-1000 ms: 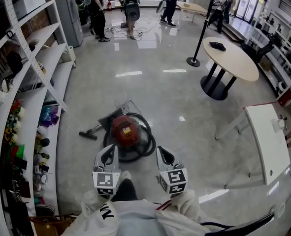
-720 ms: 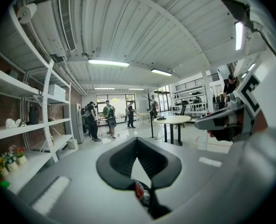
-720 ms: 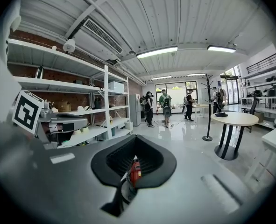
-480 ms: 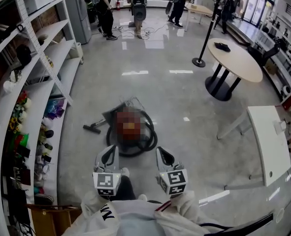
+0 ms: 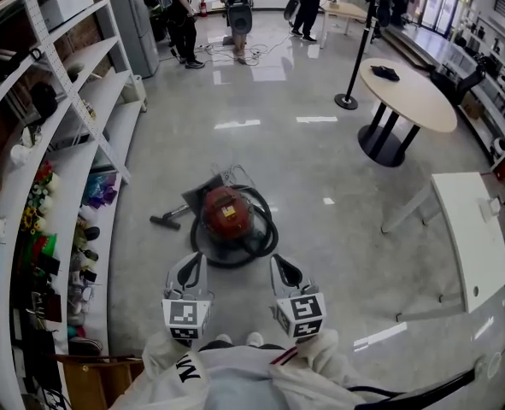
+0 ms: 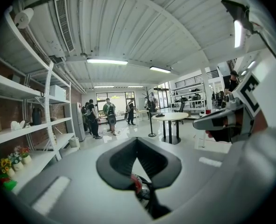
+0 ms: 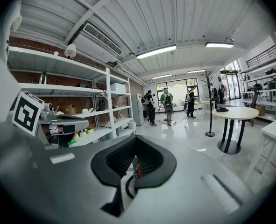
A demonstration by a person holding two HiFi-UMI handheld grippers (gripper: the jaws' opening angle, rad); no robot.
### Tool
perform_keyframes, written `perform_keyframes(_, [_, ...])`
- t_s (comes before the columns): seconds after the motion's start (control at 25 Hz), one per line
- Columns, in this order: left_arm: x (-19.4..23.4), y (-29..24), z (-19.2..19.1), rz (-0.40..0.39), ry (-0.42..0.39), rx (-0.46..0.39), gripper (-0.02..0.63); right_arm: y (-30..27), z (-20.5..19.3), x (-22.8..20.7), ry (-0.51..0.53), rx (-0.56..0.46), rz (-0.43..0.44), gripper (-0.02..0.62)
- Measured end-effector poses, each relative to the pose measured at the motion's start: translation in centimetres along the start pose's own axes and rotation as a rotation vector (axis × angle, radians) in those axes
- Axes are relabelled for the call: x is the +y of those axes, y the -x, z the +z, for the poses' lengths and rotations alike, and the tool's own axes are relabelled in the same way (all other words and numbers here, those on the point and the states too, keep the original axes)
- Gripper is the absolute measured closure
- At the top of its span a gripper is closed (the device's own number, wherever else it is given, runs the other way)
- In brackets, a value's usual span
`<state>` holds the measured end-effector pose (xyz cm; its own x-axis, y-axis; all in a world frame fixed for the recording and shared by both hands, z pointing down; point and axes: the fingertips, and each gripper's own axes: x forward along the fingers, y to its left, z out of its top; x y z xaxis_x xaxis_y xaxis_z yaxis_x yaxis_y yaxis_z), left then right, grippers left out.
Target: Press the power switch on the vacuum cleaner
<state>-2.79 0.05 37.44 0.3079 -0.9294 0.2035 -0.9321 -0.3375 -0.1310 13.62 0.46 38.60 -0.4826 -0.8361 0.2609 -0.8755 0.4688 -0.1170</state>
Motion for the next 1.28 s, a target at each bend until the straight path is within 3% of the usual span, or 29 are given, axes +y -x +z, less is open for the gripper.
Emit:
perform_keyframes(0.56, [2.1, 1.9, -1.2, -0.008, 0.011, 0.005, 0.606, 0.0, -0.5, 3.7, 0.013, 0.016, 0.015, 0.597])
perform_keyframes(1.28, [3.1, 2.4, -1.9, 0.004, 0.023, 0.010, 0.606, -0.8, -0.4, 4.6, 0.015, 0.024, 0.023, 0.597])
